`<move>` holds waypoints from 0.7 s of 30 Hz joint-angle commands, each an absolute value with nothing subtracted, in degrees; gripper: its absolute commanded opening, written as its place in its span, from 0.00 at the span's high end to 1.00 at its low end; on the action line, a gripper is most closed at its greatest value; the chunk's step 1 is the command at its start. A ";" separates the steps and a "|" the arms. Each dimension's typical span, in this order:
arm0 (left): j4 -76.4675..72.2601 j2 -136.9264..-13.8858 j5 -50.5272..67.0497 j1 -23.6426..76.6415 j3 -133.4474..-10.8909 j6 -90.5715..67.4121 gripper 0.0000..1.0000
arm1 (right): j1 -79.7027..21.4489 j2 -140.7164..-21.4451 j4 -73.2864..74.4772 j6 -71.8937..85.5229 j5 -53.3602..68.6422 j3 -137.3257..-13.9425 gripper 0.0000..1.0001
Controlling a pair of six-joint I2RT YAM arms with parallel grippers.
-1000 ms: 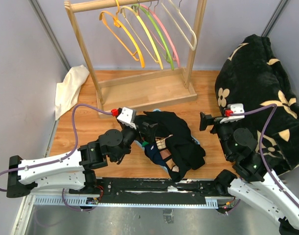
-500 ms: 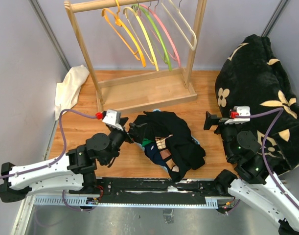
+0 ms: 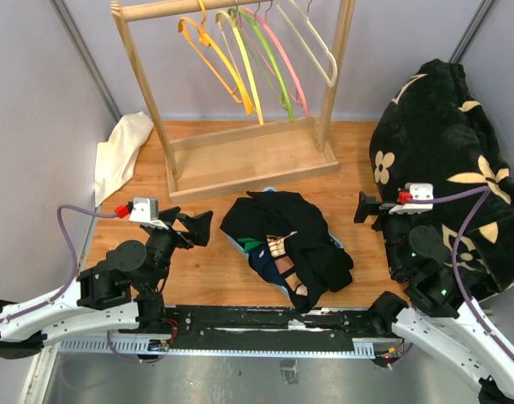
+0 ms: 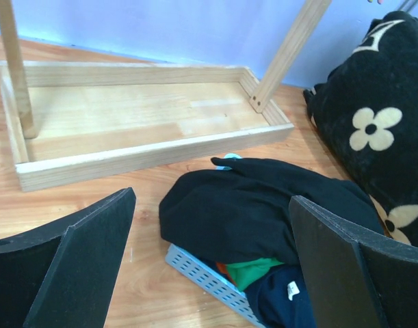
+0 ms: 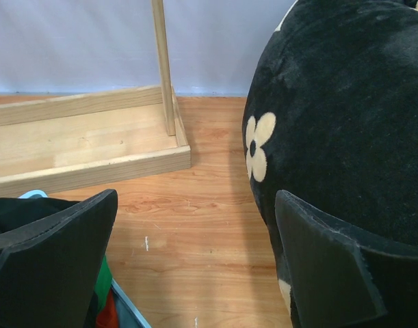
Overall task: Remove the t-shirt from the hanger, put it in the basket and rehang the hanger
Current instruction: Reset both arms
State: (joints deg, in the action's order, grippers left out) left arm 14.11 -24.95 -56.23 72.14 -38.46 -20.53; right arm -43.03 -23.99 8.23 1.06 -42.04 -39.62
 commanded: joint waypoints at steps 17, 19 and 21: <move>18.54 -21.62 -60.78 72.47 -37.25 -22.77 0.00 | -42.38 -22.72 10.95 0.76 -44.13 -42.35 0.02; 18.47 -21.64 -60.74 72.42 -37.24 -22.83 0.00 | -42.43 -22.59 10.99 0.79 -44.17 -42.31 0.02; 18.46 -21.64 -60.73 72.43 -37.20 -22.89 0.00 | -42.41 -22.53 11.07 0.95 -44.08 -42.41 0.02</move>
State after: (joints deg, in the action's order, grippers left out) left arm 19.11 -21.96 -58.94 72.14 -37.56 -21.74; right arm -43.03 -23.29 10.83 1.04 -42.74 -40.56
